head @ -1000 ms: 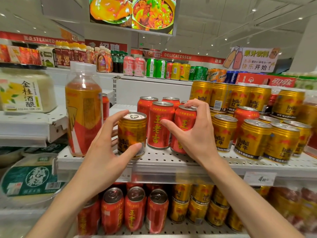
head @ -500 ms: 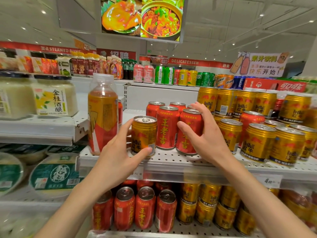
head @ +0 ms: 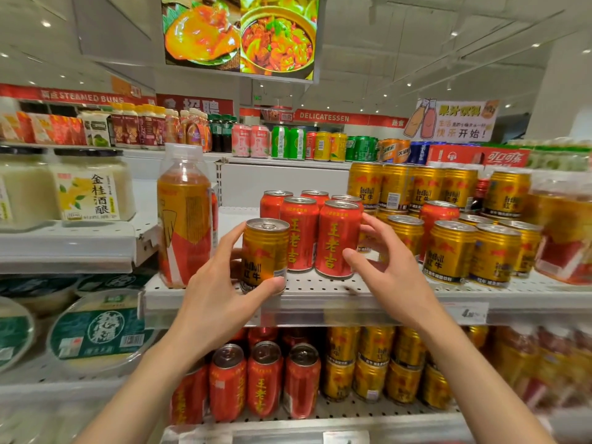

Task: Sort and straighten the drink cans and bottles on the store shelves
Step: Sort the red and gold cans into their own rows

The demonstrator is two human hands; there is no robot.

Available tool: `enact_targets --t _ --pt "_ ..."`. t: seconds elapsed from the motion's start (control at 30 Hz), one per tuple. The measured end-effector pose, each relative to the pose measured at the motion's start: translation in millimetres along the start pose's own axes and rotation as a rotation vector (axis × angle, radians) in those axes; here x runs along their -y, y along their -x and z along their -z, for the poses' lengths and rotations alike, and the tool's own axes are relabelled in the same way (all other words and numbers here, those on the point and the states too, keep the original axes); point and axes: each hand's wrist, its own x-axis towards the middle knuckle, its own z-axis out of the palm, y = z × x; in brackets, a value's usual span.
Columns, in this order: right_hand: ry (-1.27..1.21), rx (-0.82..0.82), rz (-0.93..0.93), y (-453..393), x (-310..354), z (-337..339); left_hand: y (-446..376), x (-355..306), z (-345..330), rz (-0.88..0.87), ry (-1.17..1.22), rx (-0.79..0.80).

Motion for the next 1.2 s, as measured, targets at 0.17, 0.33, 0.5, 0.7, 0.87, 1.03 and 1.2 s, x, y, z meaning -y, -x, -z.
enact_targets --t 0.17,0.33,0.5,0.7,0.87,1.03,1.2 --pt "0.007 -0.005 -0.082 37.6 0.5 17.6 12.0 -7.9 -1.0 -0.017 0.105 0.015" --pt "0.071 -0.045 -0.104 61.6 -8.6 46.4 25.0 -21.1 -7.8 -0.022 0.217 0.060" --pt "0.124 -0.083 -0.104 66.9 -33.7 87.0 29.8 -39.7 -31.6 0.001 0.247 0.049" --pt "0.133 -0.049 -0.078 57.2 -69.3 145.5 32.9 -79.2 -80.8 0.020 0.241 -0.007" --pt "0.182 0.051 -0.018 41.9 -98.4 189.4 24.7 -117.6 -130.1 0.026 0.236 -0.031" --pt "0.182 0.130 0.074 33.2 -118.1 206.7 11.6 -141.9 -166.9 0.053 0.180 -0.026" --pt "0.125 0.155 0.101 35.4 -127.7 210.6 3.0 -142.7 -182.9 0.077 0.041 -0.021"
